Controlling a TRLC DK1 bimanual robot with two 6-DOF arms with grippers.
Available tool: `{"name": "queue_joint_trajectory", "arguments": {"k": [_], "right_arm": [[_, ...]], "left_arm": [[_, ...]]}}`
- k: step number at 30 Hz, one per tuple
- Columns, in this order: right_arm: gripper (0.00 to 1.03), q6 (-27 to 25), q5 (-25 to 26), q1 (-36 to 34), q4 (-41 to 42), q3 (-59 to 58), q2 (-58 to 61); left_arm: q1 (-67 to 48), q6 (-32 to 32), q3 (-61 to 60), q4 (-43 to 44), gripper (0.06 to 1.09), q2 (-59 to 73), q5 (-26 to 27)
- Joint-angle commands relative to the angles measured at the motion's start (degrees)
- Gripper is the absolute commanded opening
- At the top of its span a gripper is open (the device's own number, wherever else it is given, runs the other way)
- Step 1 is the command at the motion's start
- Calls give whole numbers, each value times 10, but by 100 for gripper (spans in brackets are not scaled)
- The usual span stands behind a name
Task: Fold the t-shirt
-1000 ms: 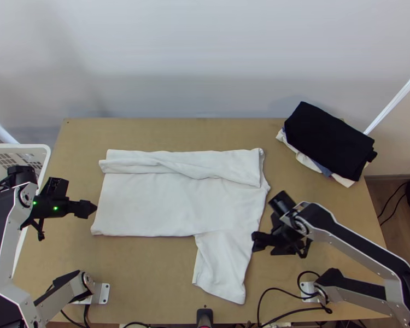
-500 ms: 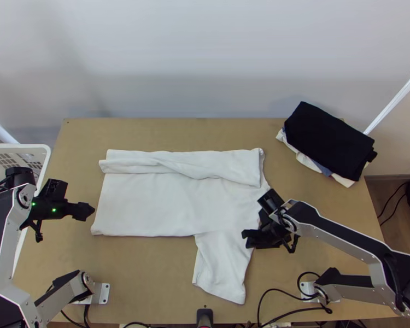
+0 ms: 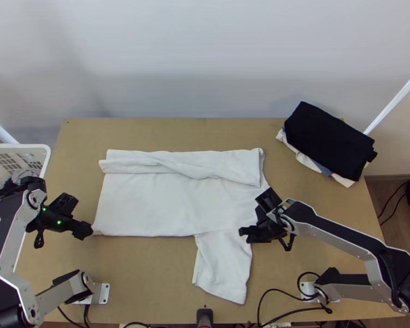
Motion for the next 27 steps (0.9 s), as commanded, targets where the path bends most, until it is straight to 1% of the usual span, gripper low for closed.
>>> {"name": "queue_joint_trajectory", "arguments": {"k": [1,2,5,8,9,11,13,14,15,16,17,18,23,27], "right_arm": [[3,-2,4,2,3,-9,-5],[3,-2,4,2,3,-9,-6],[3,-1,6,2,3,-9,-8],[3,0,7,1,3,-10,-10],[3,0,7,1,3,-10,-12],[3,1,7,1,2,-10,-16],[3,1,7,1,2,-10,-22],[3,2,7,0,2,-10,-24],[3,2,7,-1,2,-10,-28],[3,2,7,-2,1,-12,-34],[3,3,7,-3,-1,-12,-39],[3,3,7,-4,-5,-12,-46],[3,-2,12,-26,-11,-16,-96],[3,-22,13,-54,-29,-18,-114]], "left_arm": [[-13,22,-16,-10,102,20,-2],[-17,21,-20,-7,102,22,-2],[-33,17,-27,4,97,34,-2],[-55,5,-30,8,97,50,-2],[-62,-1,-31,8,94,57,-2],[-72,-6,-35,14,81,72,-2],[-85,-17,-38,29,73,81,-2],[-87,-19,-40,36,63,84,-1],[-90,-20,-41,47,51,86,5],[-91,-24,-41,59,34,86,13],[-91,-26,-40,67,16,87,20],[-91,-27,-37,76,10,89,23],[-57,-15,-12,90,10,98,27],[-29,-3,6,89,10,104,31]]}}
